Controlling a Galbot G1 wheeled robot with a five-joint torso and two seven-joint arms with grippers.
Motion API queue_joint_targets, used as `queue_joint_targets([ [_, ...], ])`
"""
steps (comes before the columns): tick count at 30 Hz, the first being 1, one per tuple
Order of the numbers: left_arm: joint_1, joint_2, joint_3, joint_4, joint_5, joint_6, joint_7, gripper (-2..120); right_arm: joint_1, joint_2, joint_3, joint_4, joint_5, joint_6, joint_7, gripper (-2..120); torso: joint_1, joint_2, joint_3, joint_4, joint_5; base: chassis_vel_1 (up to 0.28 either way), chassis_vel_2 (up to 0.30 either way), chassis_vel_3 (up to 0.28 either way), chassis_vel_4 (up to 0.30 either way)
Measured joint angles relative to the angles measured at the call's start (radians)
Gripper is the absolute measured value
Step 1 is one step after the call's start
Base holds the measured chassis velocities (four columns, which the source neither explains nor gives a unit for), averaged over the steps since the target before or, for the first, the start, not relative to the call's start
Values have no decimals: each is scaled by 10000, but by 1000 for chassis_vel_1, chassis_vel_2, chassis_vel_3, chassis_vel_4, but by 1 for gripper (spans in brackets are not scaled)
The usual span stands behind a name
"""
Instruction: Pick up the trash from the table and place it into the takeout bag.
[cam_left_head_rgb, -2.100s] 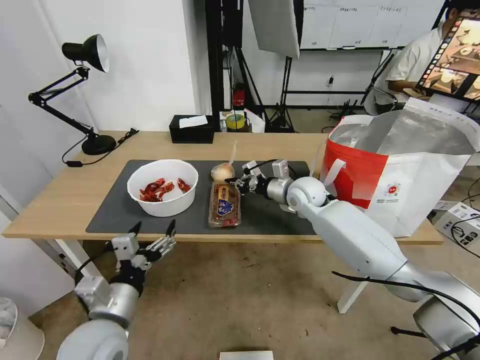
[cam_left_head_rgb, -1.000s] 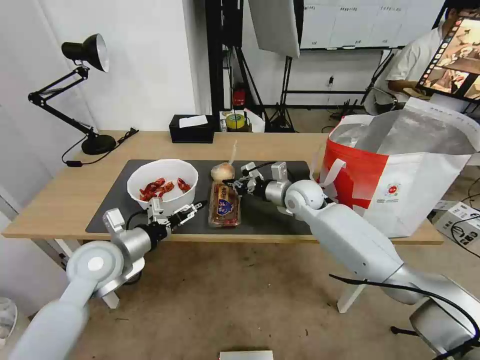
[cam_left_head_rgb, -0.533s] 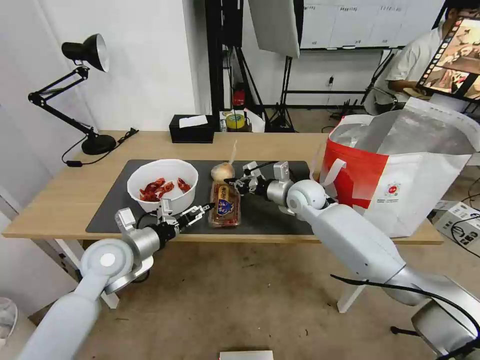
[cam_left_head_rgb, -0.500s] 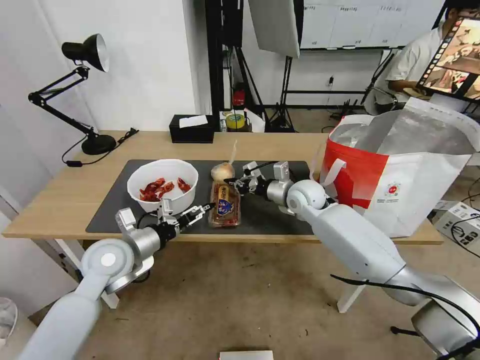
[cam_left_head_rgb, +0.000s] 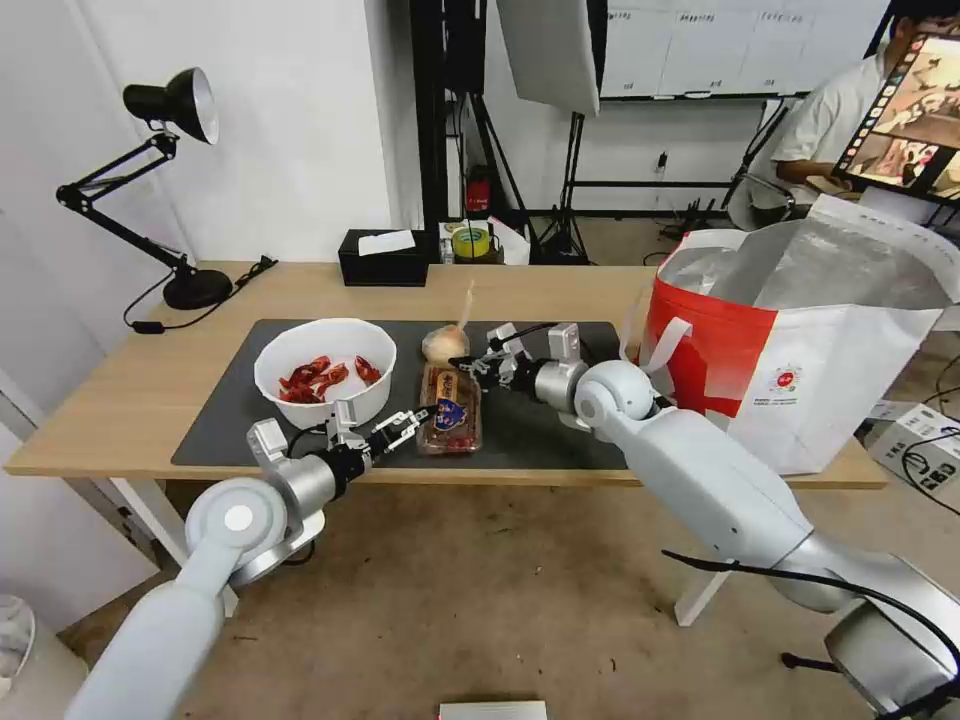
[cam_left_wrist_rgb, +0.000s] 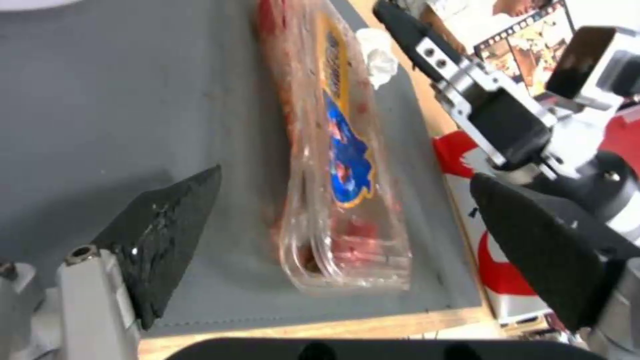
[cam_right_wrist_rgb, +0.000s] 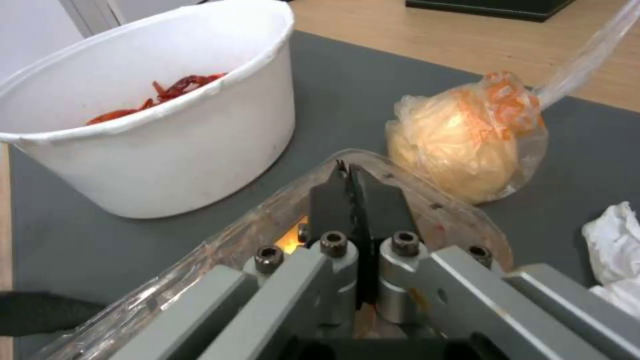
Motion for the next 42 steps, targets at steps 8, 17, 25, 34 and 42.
queue_joint_targets([
  [8, -49, -129, 116, 7, 64, -129, -242, 100, -28, 22, 4, 9, -3, 14, 0, 0, 0, 0, 0, 0, 0, 0, 0, 0, 0],
  [17, -74, -244, 204, -120, 94, -360, -416, 100, -48, 69, 27, -20, -12, 27, 4, 0, 1, 0, 0, 0, 0, 0, 0, 0, 0],
  [25, -90, -445, 352, -193, 131, -716, -691, 100, -60, 72, 83, -30, -17, 41, 6, 0, 0, 0, 0, 0, 0, 0, 0, 0, 0],
  [34, -163, -687, 726, -344, 348, -1182, -1421, 100, -58, 72, 108, -19, -17, 51, 12, 0, 0, 0, 0, 0, -1, 0, 0, 0, 0],
  [42, -176, -751, 942, -381, 493, -1586, -1663, 100, -74, 87, 134, -8, -17, 57, 23, 0, 0, 0, 0, 0, 0, 0, 0, 0, 0],
])
